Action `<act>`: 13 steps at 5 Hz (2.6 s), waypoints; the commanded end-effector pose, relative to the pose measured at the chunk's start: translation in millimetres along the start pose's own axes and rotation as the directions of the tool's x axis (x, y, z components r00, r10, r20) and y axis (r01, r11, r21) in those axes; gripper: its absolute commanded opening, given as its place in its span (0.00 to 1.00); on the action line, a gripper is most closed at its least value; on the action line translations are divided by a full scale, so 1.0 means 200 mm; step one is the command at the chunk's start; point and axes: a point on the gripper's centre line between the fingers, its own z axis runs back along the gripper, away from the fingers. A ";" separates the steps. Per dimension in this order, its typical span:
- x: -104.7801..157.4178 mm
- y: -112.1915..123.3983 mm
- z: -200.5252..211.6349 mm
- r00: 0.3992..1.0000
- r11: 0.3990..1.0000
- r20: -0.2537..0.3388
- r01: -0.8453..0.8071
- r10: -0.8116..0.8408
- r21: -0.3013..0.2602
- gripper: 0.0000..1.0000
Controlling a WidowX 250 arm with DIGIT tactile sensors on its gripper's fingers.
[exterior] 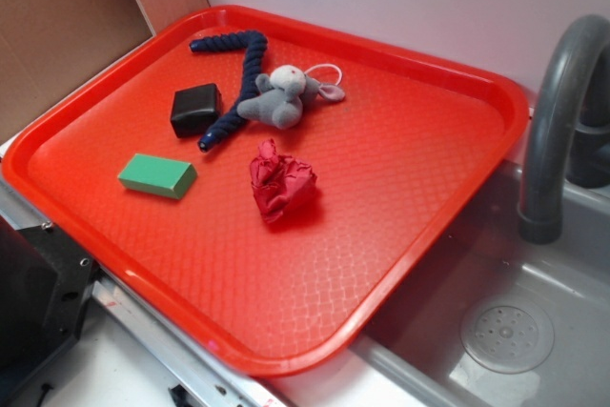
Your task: Grab the red paper.
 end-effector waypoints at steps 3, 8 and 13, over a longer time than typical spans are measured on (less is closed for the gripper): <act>0.26 -0.19 -0.41 0.916 0.930 0.168 -0.366 0.365 -0.027 1.00; 0.35 -0.31 -1.13 0.982 0.987 -0.101 -0.159 0.160 0.019 1.00; 0.35 -0.29 -1.08 0.974 0.974 -0.028 -0.225 0.225 0.016 0.00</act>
